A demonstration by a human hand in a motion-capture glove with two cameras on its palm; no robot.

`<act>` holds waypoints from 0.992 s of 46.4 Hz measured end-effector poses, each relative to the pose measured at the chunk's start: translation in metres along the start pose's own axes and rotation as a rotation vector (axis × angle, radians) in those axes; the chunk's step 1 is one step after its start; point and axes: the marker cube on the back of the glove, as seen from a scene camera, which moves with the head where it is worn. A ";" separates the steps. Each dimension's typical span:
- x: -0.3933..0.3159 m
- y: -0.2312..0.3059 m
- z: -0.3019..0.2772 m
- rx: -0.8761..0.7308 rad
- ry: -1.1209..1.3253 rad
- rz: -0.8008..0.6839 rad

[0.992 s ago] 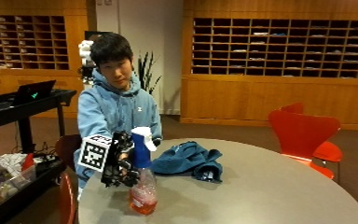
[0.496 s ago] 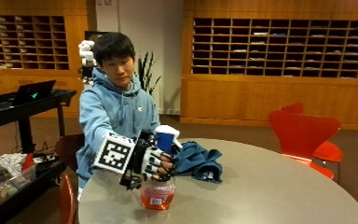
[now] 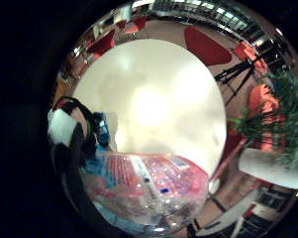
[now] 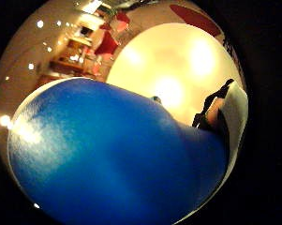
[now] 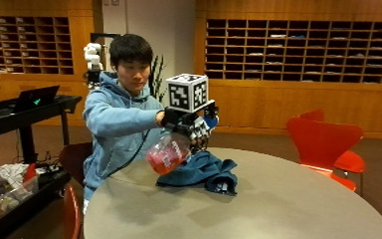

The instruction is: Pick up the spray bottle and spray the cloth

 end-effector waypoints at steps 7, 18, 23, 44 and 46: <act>-0.036 0.009 -0.005 -0.116 0.295 -0.038; -0.056 0.016 0.031 -0.207 0.519 -0.037; -0.056 0.018 0.050 -0.249 0.554 -0.046; -0.071 0.026 0.000 -0.163 0.563 -0.068; -0.071 0.026 0.003 -0.165 0.565 -0.071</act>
